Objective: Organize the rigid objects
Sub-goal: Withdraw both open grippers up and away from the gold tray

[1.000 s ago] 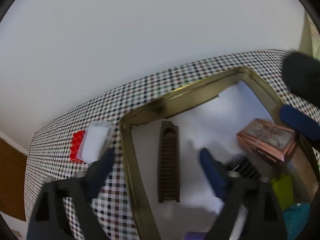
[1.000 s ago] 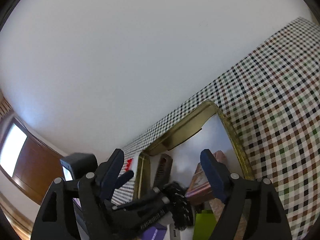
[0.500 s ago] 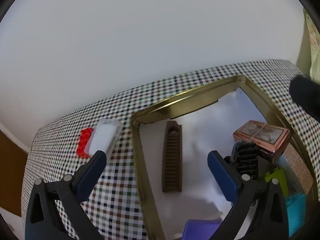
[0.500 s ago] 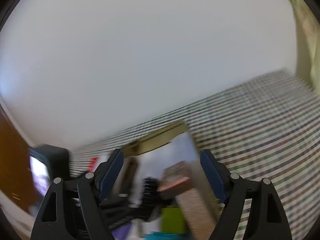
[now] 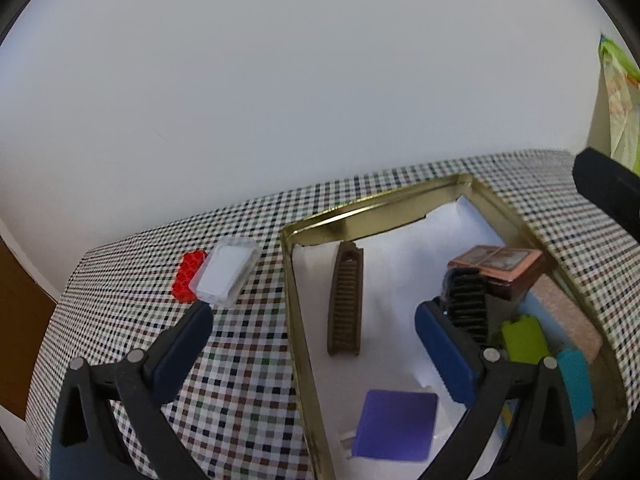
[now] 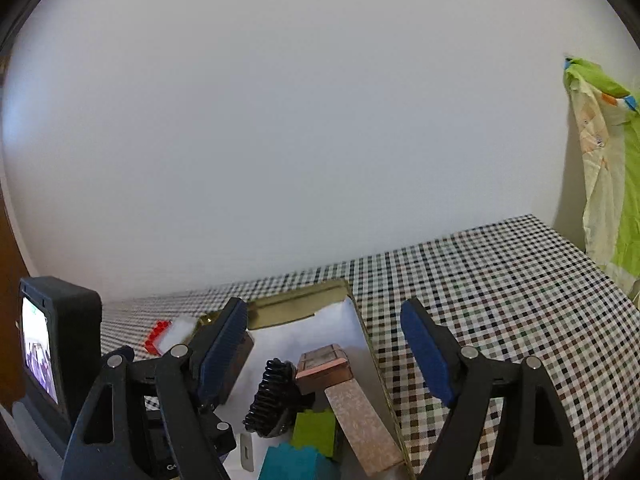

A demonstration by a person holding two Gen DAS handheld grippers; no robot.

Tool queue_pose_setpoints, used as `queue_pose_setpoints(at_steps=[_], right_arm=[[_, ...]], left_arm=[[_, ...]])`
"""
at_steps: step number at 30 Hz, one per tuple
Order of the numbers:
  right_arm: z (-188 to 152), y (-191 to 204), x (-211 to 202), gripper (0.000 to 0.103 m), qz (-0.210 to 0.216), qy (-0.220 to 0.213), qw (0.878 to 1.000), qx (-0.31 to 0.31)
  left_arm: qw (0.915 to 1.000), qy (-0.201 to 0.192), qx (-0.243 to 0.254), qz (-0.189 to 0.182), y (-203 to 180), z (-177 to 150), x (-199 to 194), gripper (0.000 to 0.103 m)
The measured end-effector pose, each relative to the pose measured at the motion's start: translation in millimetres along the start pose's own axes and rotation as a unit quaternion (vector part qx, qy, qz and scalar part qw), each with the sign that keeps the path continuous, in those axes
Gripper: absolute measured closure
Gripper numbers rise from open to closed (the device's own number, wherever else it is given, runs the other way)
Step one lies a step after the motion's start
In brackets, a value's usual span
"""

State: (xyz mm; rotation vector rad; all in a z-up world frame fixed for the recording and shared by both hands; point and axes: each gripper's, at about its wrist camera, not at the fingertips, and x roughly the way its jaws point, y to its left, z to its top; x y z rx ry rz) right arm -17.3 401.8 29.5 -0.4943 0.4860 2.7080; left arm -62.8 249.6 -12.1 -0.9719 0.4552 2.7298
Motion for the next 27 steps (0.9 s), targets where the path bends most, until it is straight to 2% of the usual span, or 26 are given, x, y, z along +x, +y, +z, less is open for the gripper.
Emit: queue_pose_setpoints(at_steps=[3, 8, 16, 19, 23, 27], right_arm=[[-5, -5, -7, 0.022, -0.006, -0.001, 1.0, -0.002], [-17, -7, -8, 0.022, -0.02, 0.005, 1.0, -0.005], [-26, -15, -29, 0.022, -0.041, -0.051, 0.998, 0.009], [-30, -16, -35, 0.022, -0.052, -0.059, 0.997, 0.013], [-39, -10, -43, 0.022, -0.066, -0.071, 0.995, -0.001], [-45, -6, -59, 0.022, -0.083, -0.09, 0.992, -0.013]], left_arm=[[0.9998, -0.01, -0.002, -0.018, -3, -4, -2, 0.001], [0.9989, -0.042, 0.016, -0.007, -13, -14, -14, 0.001], [0.9952, -0.09, 0.034, -0.02, -22, -35, -27, 0.002], [0.9925, -0.118, 0.02, -0.028, -17, -38, -35, 0.002], [0.9906, -0.127, 0.001, -0.05, -12, -43, -38, 0.002], [0.987, -0.153, -0.004, -0.05, -12, -52, -39, 0.002]])
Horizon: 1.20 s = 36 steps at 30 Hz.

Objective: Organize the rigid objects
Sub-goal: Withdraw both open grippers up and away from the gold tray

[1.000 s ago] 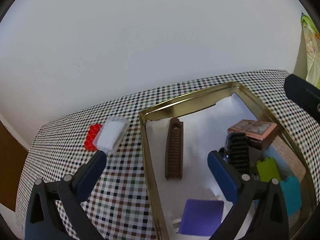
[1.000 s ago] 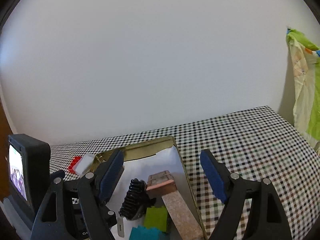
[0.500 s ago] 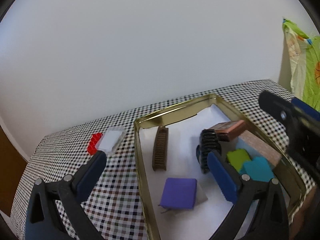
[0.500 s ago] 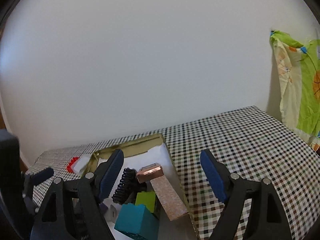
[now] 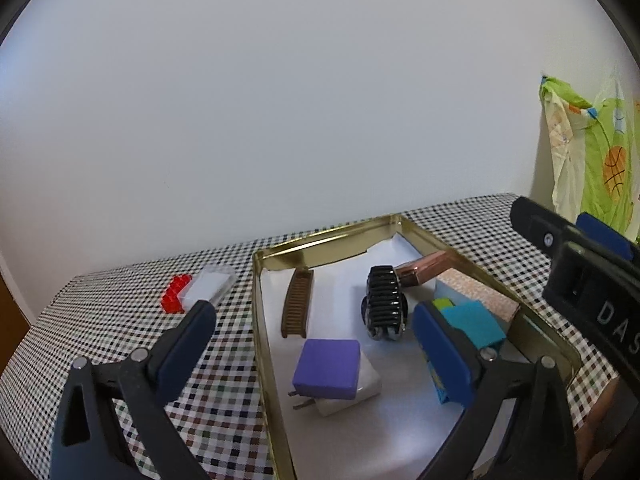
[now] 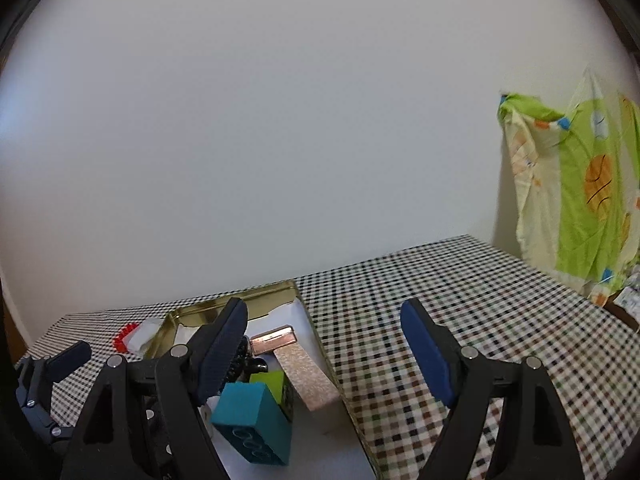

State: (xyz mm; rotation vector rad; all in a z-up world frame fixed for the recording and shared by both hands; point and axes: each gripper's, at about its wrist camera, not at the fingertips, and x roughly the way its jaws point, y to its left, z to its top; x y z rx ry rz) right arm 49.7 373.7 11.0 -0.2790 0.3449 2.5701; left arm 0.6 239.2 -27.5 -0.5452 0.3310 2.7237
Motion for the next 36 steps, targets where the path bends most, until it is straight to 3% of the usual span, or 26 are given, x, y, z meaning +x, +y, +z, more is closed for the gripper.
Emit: queue_pose_setpoints(at_steps=[12, 22, 36], right_arm=[[-2, 8, -25, 0.022, -0.017, -0.045, 0.999, 0.003], [-17, 31, -57, 0.022, -0.029, -0.06, 0.998, -0.006], [-29, 63, -73, 0.022, -0.028, -0.063, 0.997, 0.015]], left_arm=[[0.9975, -0.063, 0.026, -0.017, 2, -10, -29, 0.002], [0.9972, -0.067, 0.022, -0.025, 13, -17, -43, 0.002], [0.9968, -0.08, 0.001, -0.005, 58, -27, -54, 0.002]])
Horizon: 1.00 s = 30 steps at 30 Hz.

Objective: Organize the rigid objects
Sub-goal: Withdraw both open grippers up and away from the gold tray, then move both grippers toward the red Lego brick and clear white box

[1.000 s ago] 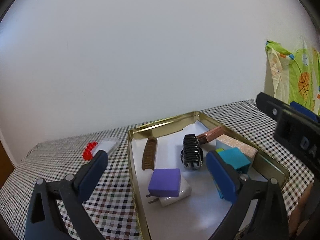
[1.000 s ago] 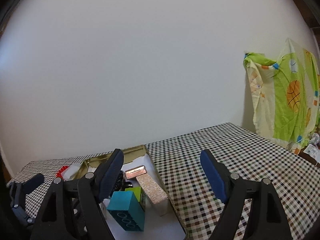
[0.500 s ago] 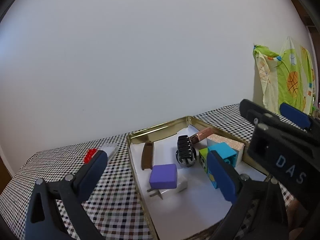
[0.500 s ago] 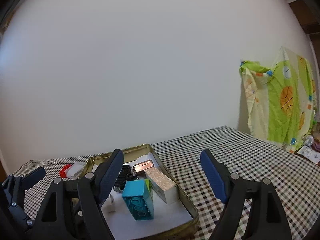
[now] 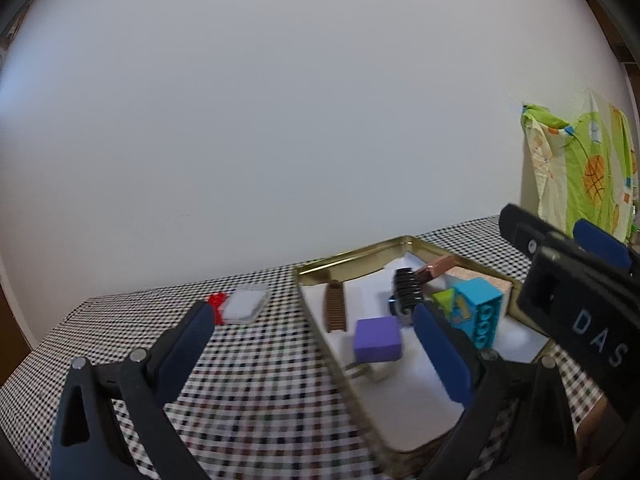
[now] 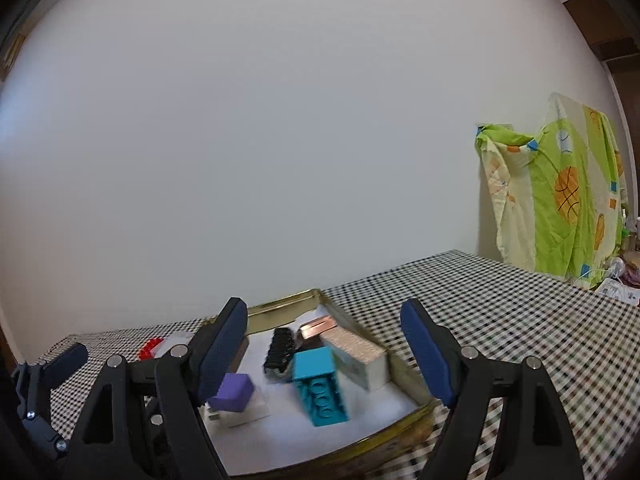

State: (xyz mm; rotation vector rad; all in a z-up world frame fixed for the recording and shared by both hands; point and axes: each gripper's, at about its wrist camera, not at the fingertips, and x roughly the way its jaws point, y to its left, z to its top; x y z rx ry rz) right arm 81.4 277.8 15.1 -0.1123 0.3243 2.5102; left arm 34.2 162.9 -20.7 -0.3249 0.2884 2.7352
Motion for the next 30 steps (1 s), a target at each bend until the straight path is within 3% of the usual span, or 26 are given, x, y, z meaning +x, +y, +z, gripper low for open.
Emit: queue_pose_setpoints(at_steps=[9, 13, 21, 30], right_arm=[[-8, 31, -3, 0.022, -0.01, -0.012, 1.0, -0.019], [-10, 43, 0, 0.022, -0.009, -0.014, 1.0, -0.015], [-18, 79, 15, 0.022, 0.017, 0.006, 0.999, -0.027], [-26, 118, 37, 0.021, 0.05, 0.045, 0.997, -0.048]], left_arm=[[0.9994, 0.012, -0.032, 0.004, 30, -3, 7, 0.002], [0.9996, 0.006, -0.022, 0.014, 37, -5, 7, 0.002], [0.9988, -0.001, -0.011, 0.047, 65, -8, 18, 0.002], [0.996, 0.032, -0.045, 0.07, 115, -12, 47, 0.002]])
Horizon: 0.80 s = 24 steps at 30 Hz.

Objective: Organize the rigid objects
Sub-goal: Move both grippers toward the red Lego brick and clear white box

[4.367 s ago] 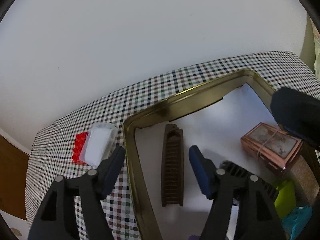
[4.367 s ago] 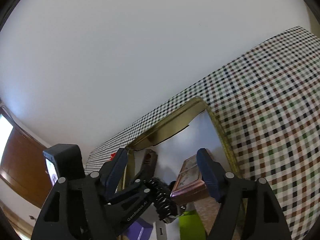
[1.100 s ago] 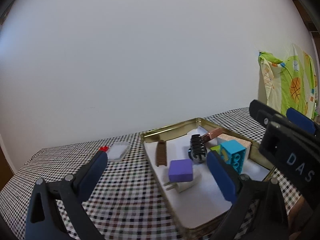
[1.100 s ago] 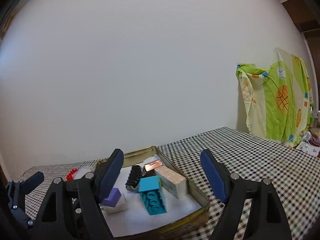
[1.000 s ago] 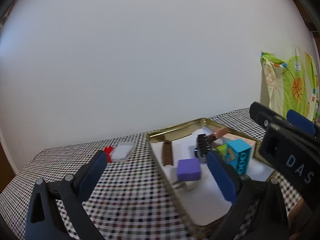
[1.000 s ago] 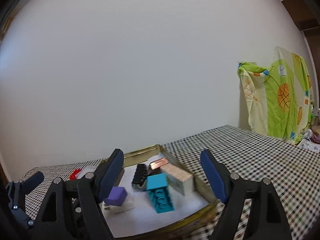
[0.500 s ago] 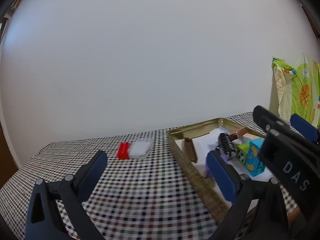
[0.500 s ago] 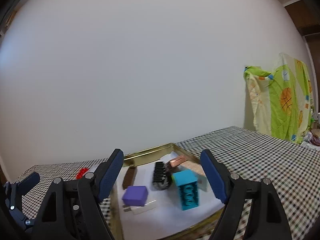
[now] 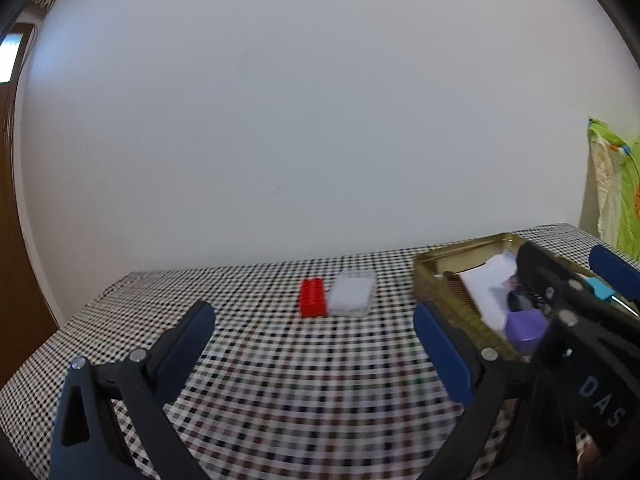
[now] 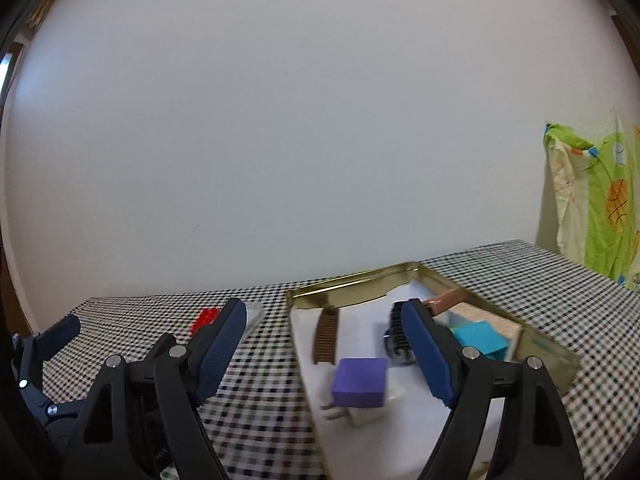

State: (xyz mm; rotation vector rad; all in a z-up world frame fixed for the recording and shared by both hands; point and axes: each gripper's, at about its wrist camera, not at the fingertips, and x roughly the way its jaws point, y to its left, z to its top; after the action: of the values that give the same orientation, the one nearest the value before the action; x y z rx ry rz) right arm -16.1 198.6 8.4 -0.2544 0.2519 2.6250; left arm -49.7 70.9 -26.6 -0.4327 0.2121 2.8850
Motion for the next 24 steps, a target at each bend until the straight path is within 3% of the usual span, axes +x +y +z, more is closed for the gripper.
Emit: queue_pose_setpoints(at_steps=[18, 24], right_arm=[[-2, 64, 53, 0.021, 0.038, 0.04, 0.998, -0.031], [-1, 75, 91, 0.021, 0.05, 0.083, 0.995, -0.024]], left_arm=[[0.9967, 0.053, -0.043, 0.044, 76, 0, 62, 0.002], [0.993, 0.088, -0.058, 0.053, 92, 0, 92, 0.002]])
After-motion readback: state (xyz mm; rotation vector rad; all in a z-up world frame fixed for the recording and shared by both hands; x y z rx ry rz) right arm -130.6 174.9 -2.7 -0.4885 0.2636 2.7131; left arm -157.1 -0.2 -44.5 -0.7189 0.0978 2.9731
